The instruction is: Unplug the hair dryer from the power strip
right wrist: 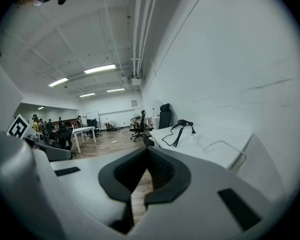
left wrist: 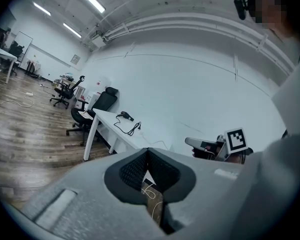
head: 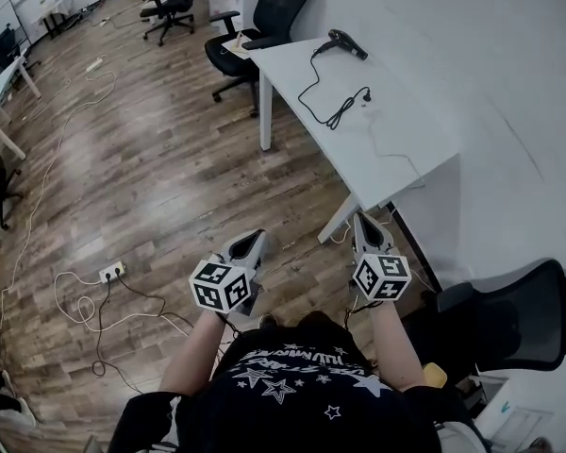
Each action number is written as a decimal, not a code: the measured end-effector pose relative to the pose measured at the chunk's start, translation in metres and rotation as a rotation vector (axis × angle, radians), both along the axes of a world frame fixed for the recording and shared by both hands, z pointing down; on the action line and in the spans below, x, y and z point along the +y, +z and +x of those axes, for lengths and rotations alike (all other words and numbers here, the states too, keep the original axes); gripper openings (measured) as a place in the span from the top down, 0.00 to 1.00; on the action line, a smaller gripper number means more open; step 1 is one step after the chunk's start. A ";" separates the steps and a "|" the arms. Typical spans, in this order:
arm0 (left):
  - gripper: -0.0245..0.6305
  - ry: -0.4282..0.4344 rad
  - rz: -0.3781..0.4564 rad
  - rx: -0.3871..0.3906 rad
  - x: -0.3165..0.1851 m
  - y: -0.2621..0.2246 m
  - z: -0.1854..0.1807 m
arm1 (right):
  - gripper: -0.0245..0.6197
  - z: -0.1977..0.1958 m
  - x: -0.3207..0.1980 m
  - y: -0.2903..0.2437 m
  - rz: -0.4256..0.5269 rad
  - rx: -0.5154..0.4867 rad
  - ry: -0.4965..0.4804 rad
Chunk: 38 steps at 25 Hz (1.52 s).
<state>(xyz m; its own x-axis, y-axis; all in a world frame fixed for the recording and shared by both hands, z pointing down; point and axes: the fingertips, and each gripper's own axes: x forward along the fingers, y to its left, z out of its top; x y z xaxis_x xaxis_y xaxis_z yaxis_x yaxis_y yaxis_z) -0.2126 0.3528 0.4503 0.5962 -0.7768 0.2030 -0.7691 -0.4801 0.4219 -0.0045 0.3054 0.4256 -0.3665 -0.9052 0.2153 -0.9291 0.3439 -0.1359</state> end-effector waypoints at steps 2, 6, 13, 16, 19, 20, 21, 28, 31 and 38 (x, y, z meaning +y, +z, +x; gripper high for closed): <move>0.95 -0.011 -0.006 0.003 -0.004 0.003 -0.011 | 0.95 -0.006 -0.003 0.003 -0.008 0.003 0.003; 0.95 -0.034 -0.015 0.021 -0.014 0.006 -0.024 | 0.95 -0.011 -0.013 0.008 -0.025 0.025 -0.004; 0.95 -0.065 -0.056 0.026 -0.049 0.024 -0.035 | 0.95 -0.018 -0.060 0.020 -0.043 0.009 -0.006; 0.95 -0.079 -0.065 0.018 -0.075 0.028 -0.038 | 0.95 -0.018 -0.095 0.025 -0.049 -0.001 -0.008; 0.95 -0.084 -0.069 0.012 -0.107 0.030 -0.038 | 0.95 -0.013 -0.133 0.026 -0.045 -0.003 -0.003; 0.95 -0.084 -0.068 0.006 -0.120 0.030 -0.037 | 0.95 -0.010 -0.146 0.026 -0.042 -0.006 0.001; 0.95 -0.085 -0.068 0.001 -0.134 0.030 -0.037 | 0.95 -0.008 -0.159 0.026 -0.041 -0.009 0.004; 0.95 -0.066 -0.077 -0.012 -0.224 0.023 -0.021 | 0.95 0.020 -0.242 0.035 -0.076 -0.022 0.043; 0.95 -0.050 -0.092 -0.015 -0.250 0.024 -0.011 | 0.95 0.032 -0.269 0.036 -0.085 -0.028 0.063; 0.95 -0.037 -0.100 -0.030 -0.303 0.022 0.006 | 0.95 0.052 -0.322 0.038 -0.100 -0.037 0.083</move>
